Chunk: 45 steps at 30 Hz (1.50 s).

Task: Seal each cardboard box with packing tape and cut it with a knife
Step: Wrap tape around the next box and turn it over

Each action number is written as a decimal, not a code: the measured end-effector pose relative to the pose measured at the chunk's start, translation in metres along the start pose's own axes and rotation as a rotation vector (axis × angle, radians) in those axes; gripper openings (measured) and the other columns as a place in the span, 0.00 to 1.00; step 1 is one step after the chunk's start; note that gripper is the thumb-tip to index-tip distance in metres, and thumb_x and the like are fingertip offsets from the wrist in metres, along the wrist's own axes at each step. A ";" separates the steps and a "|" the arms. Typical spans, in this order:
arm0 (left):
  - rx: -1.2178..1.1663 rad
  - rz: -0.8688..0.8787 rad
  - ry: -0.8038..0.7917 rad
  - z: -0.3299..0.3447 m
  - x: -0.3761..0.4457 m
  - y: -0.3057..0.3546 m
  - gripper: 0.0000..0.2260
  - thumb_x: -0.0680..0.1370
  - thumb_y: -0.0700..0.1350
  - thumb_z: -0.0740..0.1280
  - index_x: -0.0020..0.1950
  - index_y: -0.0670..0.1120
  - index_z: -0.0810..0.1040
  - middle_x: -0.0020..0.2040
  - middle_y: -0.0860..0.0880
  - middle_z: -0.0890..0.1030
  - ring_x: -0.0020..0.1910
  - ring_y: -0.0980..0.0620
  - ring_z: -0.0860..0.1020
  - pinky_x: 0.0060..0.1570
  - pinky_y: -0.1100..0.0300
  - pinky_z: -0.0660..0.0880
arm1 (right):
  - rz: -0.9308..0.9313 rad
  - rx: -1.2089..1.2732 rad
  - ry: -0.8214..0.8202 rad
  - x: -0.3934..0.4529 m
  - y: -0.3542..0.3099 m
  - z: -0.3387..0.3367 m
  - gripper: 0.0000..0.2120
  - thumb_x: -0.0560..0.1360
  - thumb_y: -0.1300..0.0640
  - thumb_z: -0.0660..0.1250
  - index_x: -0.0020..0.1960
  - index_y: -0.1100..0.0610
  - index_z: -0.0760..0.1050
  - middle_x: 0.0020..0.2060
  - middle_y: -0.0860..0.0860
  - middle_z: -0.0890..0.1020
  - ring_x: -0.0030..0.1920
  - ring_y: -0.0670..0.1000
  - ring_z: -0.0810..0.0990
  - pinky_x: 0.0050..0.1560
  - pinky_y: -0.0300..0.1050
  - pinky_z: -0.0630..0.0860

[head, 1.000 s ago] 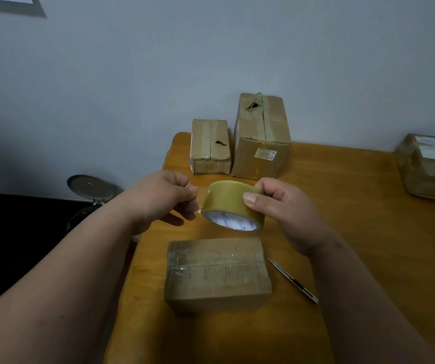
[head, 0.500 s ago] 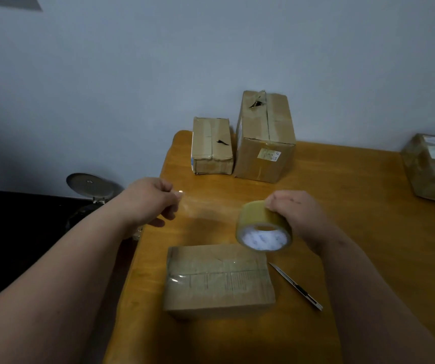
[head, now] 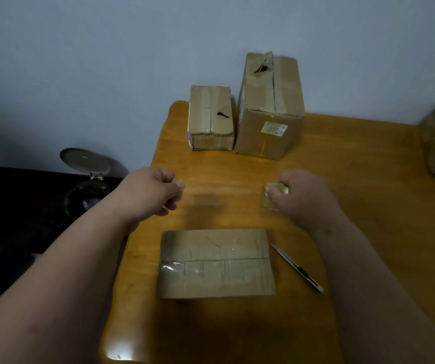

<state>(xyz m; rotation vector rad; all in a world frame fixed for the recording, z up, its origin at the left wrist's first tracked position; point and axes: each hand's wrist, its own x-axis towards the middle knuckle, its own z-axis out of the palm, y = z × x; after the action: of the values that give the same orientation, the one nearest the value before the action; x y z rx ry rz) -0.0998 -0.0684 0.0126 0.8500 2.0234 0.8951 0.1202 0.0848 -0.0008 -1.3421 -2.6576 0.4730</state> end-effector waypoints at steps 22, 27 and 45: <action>-0.328 -0.170 -0.179 0.012 -0.016 -0.026 0.06 0.75 0.42 0.71 0.42 0.39 0.84 0.33 0.46 0.80 0.30 0.53 0.76 0.31 0.60 0.76 | 0.080 0.164 -0.189 -0.045 0.014 -0.024 0.14 0.79 0.47 0.64 0.36 0.50 0.74 0.31 0.49 0.75 0.32 0.46 0.72 0.31 0.39 0.63; -0.243 -0.160 -0.139 0.019 -0.020 -0.029 0.04 0.75 0.38 0.72 0.41 0.44 0.85 0.33 0.47 0.83 0.28 0.56 0.77 0.29 0.63 0.75 | 0.118 0.032 -0.206 -0.047 0.013 -0.023 0.14 0.78 0.46 0.64 0.37 0.51 0.73 0.31 0.49 0.74 0.33 0.46 0.72 0.30 0.39 0.63; 0.538 -0.027 0.091 0.058 -0.016 -0.046 0.06 0.76 0.51 0.67 0.40 0.54 0.74 0.36 0.53 0.79 0.37 0.54 0.77 0.28 0.60 0.68 | 0.178 -0.262 -0.309 -0.030 0.022 0.024 0.16 0.77 0.44 0.61 0.36 0.53 0.70 0.34 0.50 0.75 0.34 0.48 0.72 0.30 0.40 0.65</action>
<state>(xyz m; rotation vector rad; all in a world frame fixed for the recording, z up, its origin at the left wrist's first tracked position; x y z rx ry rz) -0.0558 -0.0882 -0.0462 1.0757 2.3935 0.3735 0.1493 0.0677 -0.0298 -1.7185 -2.9443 0.3892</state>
